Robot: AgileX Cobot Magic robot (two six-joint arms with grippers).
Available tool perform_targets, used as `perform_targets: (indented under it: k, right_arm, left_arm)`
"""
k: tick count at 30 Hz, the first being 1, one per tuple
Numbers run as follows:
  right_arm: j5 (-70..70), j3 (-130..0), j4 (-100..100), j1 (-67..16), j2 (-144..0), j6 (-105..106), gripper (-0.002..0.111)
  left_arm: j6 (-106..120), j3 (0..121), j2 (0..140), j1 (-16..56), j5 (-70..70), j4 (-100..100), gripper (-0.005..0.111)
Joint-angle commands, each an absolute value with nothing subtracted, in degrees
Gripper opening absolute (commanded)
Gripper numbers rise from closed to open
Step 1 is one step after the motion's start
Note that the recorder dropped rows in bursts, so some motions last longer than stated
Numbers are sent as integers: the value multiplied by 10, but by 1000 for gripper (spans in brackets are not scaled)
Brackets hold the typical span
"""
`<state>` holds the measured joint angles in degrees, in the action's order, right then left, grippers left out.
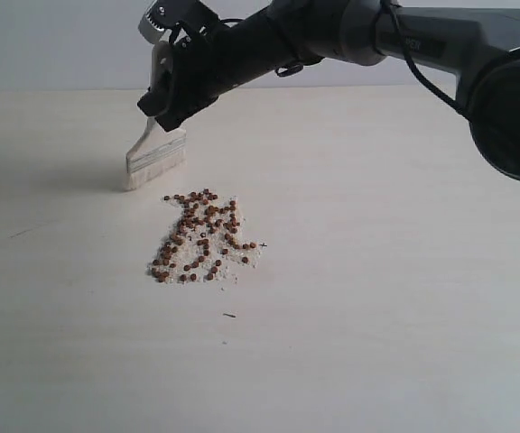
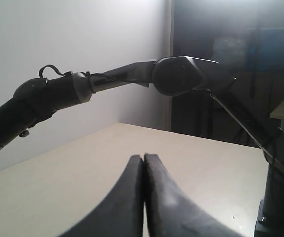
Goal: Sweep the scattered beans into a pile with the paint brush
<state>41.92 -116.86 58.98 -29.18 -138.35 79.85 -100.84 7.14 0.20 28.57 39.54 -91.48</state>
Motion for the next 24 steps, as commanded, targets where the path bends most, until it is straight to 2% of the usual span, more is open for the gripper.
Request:
perform_targets:
  k: [1, 9, 24]
  right_arm:
    - [436, -1169, 583, -289, -1382, 765, 0]
    - [484, -1169, 455, -289, -1370, 652, 0]
    - [562, -1169, 408, -289, -1324, 580, 0]
  left_arm:
    - [-1009, 67, 0, 285, 396, -915, 0]
    - [-1009, 67, 0, 285, 396, -915, 0]
    - [-1009, 67, 0, 285, 396, -915, 0]
